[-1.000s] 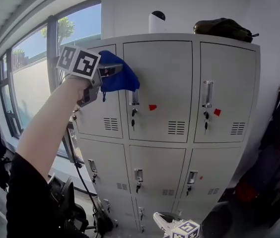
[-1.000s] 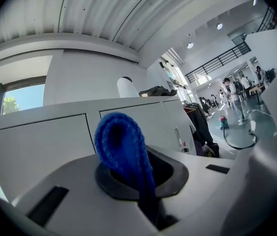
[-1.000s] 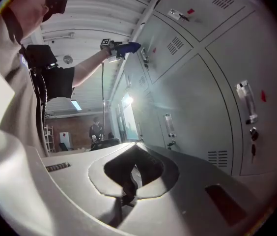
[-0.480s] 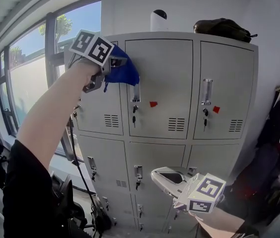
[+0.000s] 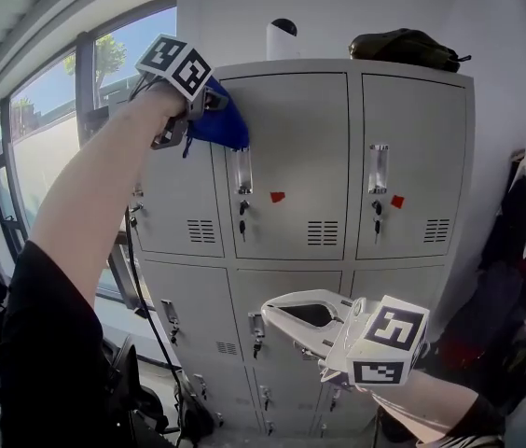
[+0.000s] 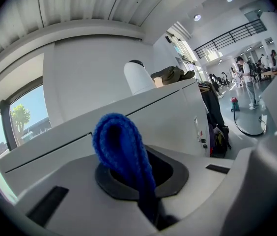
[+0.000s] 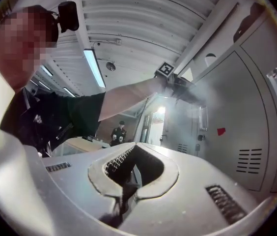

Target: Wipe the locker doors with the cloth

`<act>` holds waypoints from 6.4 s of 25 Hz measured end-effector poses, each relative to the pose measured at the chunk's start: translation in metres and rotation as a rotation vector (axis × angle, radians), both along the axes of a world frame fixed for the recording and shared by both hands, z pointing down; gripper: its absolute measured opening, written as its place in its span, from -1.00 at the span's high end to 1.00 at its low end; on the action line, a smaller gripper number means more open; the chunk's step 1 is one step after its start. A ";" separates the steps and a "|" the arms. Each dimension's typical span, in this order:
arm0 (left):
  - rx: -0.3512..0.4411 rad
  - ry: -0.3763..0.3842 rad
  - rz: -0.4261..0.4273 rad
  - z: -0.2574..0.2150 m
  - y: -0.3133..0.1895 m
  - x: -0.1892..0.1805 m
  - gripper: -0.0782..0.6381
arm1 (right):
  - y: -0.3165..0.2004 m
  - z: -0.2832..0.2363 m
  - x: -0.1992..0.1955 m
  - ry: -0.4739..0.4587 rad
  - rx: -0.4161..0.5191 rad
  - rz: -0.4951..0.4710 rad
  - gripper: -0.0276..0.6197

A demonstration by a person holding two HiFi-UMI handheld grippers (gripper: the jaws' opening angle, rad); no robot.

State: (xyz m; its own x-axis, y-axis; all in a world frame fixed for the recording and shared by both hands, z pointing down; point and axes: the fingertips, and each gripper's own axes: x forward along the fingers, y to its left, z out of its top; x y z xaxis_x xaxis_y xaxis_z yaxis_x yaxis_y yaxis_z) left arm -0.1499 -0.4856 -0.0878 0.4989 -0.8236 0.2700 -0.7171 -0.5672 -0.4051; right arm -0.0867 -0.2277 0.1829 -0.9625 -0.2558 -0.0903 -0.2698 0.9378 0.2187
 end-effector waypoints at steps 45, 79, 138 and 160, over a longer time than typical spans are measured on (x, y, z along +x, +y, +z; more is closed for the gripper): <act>-0.032 -0.142 0.193 0.008 0.007 0.231 0.70 | 0.011 0.009 0.051 -0.006 -0.094 -0.028 0.91; -0.127 -0.152 0.205 0.090 -0.004 0.132 0.70 | 0.032 0.041 0.002 -0.045 -0.199 -0.104 0.91; -0.166 -0.150 0.198 0.140 -0.012 0.082 0.70 | 0.013 0.072 -0.015 -0.082 -0.307 -0.177 0.91; -0.097 -0.103 0.365 0.140 0.015 0.195 0.70 | 0.024 0.079 0.015 -0.071 -0.302 -0.116 0.91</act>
